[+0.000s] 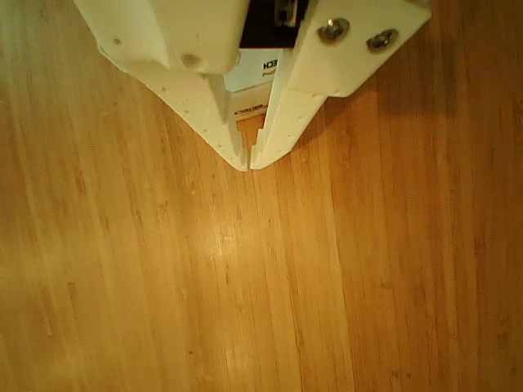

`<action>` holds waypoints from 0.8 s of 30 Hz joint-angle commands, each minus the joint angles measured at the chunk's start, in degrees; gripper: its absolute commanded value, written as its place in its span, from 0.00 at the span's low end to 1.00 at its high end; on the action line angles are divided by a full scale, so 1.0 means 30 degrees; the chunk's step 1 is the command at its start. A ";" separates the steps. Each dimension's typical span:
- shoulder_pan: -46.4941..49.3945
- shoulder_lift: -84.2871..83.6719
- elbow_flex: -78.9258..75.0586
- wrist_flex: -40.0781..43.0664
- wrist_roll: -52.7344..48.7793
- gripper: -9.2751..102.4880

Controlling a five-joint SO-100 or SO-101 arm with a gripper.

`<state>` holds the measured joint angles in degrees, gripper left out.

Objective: Push the box on top of the target

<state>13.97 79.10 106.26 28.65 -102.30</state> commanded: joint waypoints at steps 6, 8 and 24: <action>0.0615 0.1172 -0.0293 0.0146 -0.0938 0.08; 0.0996 0.1377 -0.0264 0.0146 -0.1289 0.08; 0.1758 0.1553 0.0703 0.0205 -0.2021 0.08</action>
<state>19.60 81.83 108.54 29.09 -108.54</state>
